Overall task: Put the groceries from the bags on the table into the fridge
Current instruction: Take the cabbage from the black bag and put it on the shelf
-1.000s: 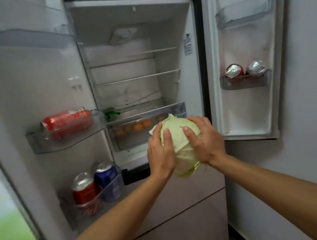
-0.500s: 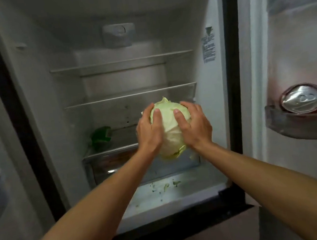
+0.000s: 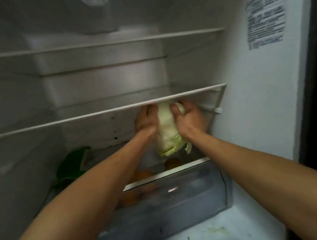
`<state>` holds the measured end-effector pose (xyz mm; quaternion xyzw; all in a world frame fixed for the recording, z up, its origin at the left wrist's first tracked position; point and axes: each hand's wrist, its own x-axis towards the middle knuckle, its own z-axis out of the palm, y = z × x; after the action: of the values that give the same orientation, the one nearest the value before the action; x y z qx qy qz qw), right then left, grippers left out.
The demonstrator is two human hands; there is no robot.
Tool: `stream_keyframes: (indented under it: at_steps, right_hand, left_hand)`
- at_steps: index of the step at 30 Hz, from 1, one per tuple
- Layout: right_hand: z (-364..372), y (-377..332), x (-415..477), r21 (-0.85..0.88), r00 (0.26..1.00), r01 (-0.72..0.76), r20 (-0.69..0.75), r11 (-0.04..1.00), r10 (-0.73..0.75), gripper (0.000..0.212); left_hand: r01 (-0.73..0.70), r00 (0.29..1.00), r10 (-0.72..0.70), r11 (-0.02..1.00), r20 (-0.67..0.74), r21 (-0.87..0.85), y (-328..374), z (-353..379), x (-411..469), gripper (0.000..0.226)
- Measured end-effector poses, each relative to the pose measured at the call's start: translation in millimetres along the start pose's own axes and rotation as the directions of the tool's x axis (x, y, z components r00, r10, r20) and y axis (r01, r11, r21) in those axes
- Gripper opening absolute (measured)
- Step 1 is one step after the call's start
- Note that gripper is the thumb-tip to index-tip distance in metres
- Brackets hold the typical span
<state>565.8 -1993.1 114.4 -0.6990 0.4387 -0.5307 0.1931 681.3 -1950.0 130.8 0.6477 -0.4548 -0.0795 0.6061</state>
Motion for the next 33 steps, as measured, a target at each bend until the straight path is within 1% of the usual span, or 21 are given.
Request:
stream_keyframes:
  at_steps: [3,5,8,12,14,16,19,21,23,26,27,29,30,32,33]
  right_hand:
    - [23,6,27,-0.020,0.999,0.047,0.013,0.999,-0.047,0.054]
    - [36,10,42,-0.062,0.997,0.072,0.021,0.996,-0.071,0.057]
    - [52,17,63,-0.143,0.995,0.099,0.014,0.985,-0.098,0.054]
    - [72,18,79,-0.283,0.989,0.144,0.000,0.948,-0.151,0.055]
    - [79,20,82,-0.340,0.987,0.158,0.012,0.927,-0.163,0.055]
    - [82,23,85,-0.360,0.983,0.179,0.033,0.915,-0.180,0.055]
    - [86,23,88,-0.378,0.974,0.225,0.108,0.898,-0.198,0.054]
    - [90,20,93,-0.348,0.966,0.244,0.174,0.905,-0.193,0.056]
    - [96,16,98,-0.293,0.956,0.254,0.221,0.922,-0.193,0.059]
    - [102,17,98,-0.138,0.961,0.201,0.221,0.970,-0.168,0.063]
    - [103,20,97,-0.089,0.967,0.168,0.208,0.982,-0.147,0.068]
    - [104,28,93,-0.007,0.977,0.088,0.198,0.996,-0.085,0.083]
    - [102,30,91,0.025,0.980,0.041,0.196,0.999,-0.045,0.091]
    - [98,34,92,0.050,0.982,-0.018,0.188,0.999,0.008,0.101]
    - [96,35,92,0.046,0.984,-0.012,0.178,0.999,0.003,0.101]
  left_hand:
    - [-0.006,1.000,0.007,0.999,0.026,-0.039,-22,9,33,0.039]
    - [0.018,0.999,-0.016,0.998,0.035,-0.064,-32,14,54,0.044]
    - [0.014,0.998,-0.010,0.997,0.057,-0.073,-42,21,81,0.048]
    - [0.066,0.996,-0.060,0.994,0.066,-0.083,-60,27,107,0.068]
    - [0.084,0.994,-0.075,0.991,0.084,-0.108,-67,29,111,0.059]
    - [0.103,0.990,-0.096,0.993,0.107,-0.060,-79,34,114,0.052]
    - [0.141,0.982,-0.140,0.990,0.127,-0.003,-87,33,119,0.053]
    - [0.166,0.975,-0.179,0.981,0.135,0.102,-86,25,121,0.049]
    - [0.145,0.982,-0.170,0.960,0.087,0.239,-89,14,122,0.046]
    - [0.093,0.990,-0.129,0.901,0.057,0.424,-101,-2,119,0.053]
    - [0.081,0.991,-0.121,0.889,0.061,0.450,-102,-4,115,0.054]
    - [0.067,0.990,-0.114,0.893,0.079,0.446,-97,-4,108,0.046]
    - [0.079,0.990,-0.118,0.910,0.071,0.406,-91,-1,103,0.043]
    - [0.129,0.987,-0.148,0.955,0.054,0.267,-81,6,96,0.040]
    - [0.161,0.982,-0.177,0.969,0.070,0.189,-79,9,94,0.038]
